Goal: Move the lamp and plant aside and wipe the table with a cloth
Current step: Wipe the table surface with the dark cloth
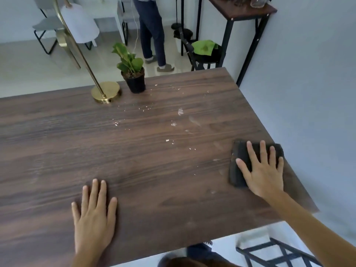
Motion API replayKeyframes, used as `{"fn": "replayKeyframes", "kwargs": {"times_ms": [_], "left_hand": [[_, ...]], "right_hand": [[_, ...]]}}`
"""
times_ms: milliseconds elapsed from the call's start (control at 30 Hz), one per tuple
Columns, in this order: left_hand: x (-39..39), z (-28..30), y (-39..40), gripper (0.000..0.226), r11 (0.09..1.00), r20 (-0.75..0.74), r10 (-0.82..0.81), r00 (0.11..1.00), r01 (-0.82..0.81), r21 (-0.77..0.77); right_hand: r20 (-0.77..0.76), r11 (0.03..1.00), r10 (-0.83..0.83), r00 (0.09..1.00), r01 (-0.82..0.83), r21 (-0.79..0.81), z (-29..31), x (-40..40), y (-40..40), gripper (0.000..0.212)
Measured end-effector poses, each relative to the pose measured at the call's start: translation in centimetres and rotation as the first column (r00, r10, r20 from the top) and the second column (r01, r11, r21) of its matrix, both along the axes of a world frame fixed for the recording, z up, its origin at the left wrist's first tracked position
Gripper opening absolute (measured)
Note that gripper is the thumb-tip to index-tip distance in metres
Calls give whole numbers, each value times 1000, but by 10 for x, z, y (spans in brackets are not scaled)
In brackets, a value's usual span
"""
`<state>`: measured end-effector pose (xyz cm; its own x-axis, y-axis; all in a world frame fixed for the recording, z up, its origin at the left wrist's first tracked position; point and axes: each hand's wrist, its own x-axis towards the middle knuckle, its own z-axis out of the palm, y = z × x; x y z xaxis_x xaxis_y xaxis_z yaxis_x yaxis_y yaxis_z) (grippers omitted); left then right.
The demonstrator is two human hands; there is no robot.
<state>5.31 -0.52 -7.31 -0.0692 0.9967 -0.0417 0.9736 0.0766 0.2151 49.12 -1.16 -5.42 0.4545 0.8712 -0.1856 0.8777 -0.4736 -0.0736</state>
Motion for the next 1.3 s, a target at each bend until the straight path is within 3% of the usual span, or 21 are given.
{"fn": "replayKeyframes", "kwargs": {"times_ms": [100,200,300,367,400,467,567,667,733,767,833,933,1000,1033,1167,1300], "left_hand": [[3,2,14,68,1000,-11,-26,1000,26,-7],[-4,2,15,60,999,-10,-35,999,35,-8],[-12,3,7,58,999,-26,-48,999,48,3],[-18,3,-1,63,999,-33,-52,998,52,5],[-20,3,-6,65,999,-34,-50,998,50,4],[-21,2,-13,66,998,-46,-58,997,59,12],[-16,2,-9,65,996,-48,-87,995,88,32],[-4,1,2,65,994,-14,-108,994,109,24],[-3,-2,1,64,993,0,-117,993,117,13],[-6,-3,-1,63,994,3,-110,994,110,10],[-18,-4,-5,59,996,6,-88,996,88,4],[-39,-3,-4,58,998,-7,-55,998,55,16],[-47,-4,-10,58,999,-15,-36,999,36,7],[-47,-5,-15,58,999,-20,-36,999,36,0],[-24,-5,-14,58,996,8,-85,996,85,23],[-11,-6,-4,58,993,11,-121,993,121,-10]], "right_hand": [[-80,997,-80,994,80,-3,10,-45,89,82],[-97,983,175,980,-168,79,3,-152,117,78],[-136,849,525,840,-508,143,-5,-243,66,67],[-122,781,618,776,-590,203,-10,-241,13,61],[-100,784,610,786,-582,214,-14,-221,-14,60],[-60,861,488,871,-468,200,-19,-162,-62,59],[-31,989,121,992,-117,93,-13,-73,-91,65],[-47,976,-214,976,216,34,2,-35,-33,73],[-76,943,-327,942,331,37,9,-55,20,80],[-75,957,-285,956,288,40,7,-81,40,80],[-90,998,-29,995,34,55,-2,-156,55,75],[-88,920,378,922,-363,147,-12,-243,13,67],[-64,851,516,854,-503,151,-18,-235,-34,61],[-45,854,509,859,-498,150,-23,-212,-57,59],[-10,993,51,999,-49,105,-17,-78,-107,62],[-76,938,-341,937,344,42,2,-34,-40,73]]}}
